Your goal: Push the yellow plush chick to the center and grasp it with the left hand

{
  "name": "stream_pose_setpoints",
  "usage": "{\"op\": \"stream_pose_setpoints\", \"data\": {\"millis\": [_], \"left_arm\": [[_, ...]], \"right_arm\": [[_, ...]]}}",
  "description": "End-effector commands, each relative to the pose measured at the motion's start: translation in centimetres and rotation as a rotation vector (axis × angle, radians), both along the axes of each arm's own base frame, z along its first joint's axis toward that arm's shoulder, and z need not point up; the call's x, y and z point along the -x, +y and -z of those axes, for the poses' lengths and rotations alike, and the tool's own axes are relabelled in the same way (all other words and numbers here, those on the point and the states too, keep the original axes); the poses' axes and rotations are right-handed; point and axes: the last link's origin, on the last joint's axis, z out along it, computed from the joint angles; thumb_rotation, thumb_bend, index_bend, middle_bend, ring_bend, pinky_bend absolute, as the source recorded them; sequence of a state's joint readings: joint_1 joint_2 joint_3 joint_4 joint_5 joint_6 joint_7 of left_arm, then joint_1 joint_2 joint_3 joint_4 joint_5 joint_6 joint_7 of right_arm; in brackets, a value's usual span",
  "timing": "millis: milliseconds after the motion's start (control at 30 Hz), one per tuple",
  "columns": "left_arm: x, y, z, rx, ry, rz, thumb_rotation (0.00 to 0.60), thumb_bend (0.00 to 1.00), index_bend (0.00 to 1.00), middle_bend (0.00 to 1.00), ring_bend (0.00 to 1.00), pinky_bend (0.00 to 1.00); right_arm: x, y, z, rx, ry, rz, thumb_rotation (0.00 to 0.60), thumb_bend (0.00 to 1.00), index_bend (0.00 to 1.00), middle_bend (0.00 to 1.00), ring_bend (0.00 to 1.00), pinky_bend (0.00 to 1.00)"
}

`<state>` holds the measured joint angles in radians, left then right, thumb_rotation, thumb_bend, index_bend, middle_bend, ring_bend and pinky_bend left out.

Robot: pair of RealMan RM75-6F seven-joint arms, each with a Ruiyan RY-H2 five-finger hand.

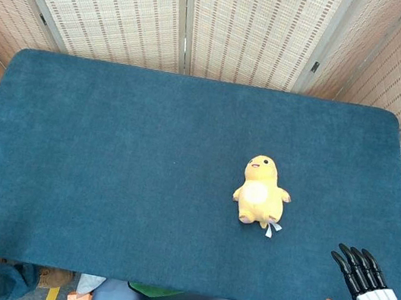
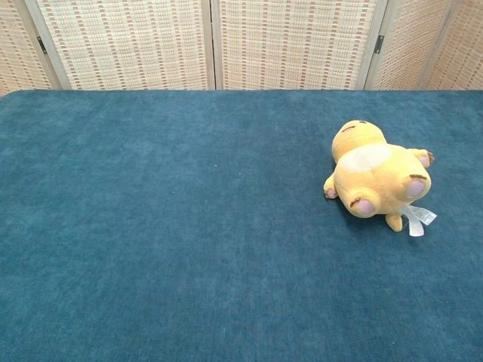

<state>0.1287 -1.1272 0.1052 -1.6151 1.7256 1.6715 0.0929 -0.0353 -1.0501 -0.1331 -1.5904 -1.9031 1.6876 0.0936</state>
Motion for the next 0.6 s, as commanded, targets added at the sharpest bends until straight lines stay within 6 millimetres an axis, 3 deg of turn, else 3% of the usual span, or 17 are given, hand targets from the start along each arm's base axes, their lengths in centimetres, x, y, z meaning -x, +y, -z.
{"op": "stream_pose_setpoints", "data": {"millis": [33,167,300,500,600], "left_arm": [[-0.1,0.1,0.0,-0.003,-0.003,0.007,0.600,0.32,0.00,0.00,0.00,0.11],[0.0,0.5,0.0,0.000,-0.003,0.002,0.600,0.33,0.00,0.00,0.00,0.12],[0.3,1.1,0.1,0.011,0.005,-0.015,0.600,0.32,0.00,0.00,0.00,0.12],[0.5,2.3,0.0,-0.008,0.004,-0.030,0.600,0.32,0.00,0.00,0.00,0.12],[0.8,2.8,0.0,-0.008,-0.002,-0.047,0.600,0.32,0.00,0.00,0.00,0.12]], "right_arm": [[0.1,-0.2,0.3,-0.001,0.014,0.009,0.600,0.18,0.00,0.00,0.00,0.00],[0.1,-1.1,0.9,0.002,0.019,0.006,0.600,0.18,0.00,0.00,0.00,0.00],[-0.8,-4.0,2.3,-0.017,0.020,-0.029,0.600,0.18,0.00,0.00,0.00,0.00],[-3.8,-12.8,5.9,-0.126,0.084,-0.028,0.600,0.18,0.00,0.00,0.00,0.00],[-4.8,-16.1,7.7,-0.170,0.119,-0.017,0.600,0.18,0.00,0.00,0.00,0.00]]}}
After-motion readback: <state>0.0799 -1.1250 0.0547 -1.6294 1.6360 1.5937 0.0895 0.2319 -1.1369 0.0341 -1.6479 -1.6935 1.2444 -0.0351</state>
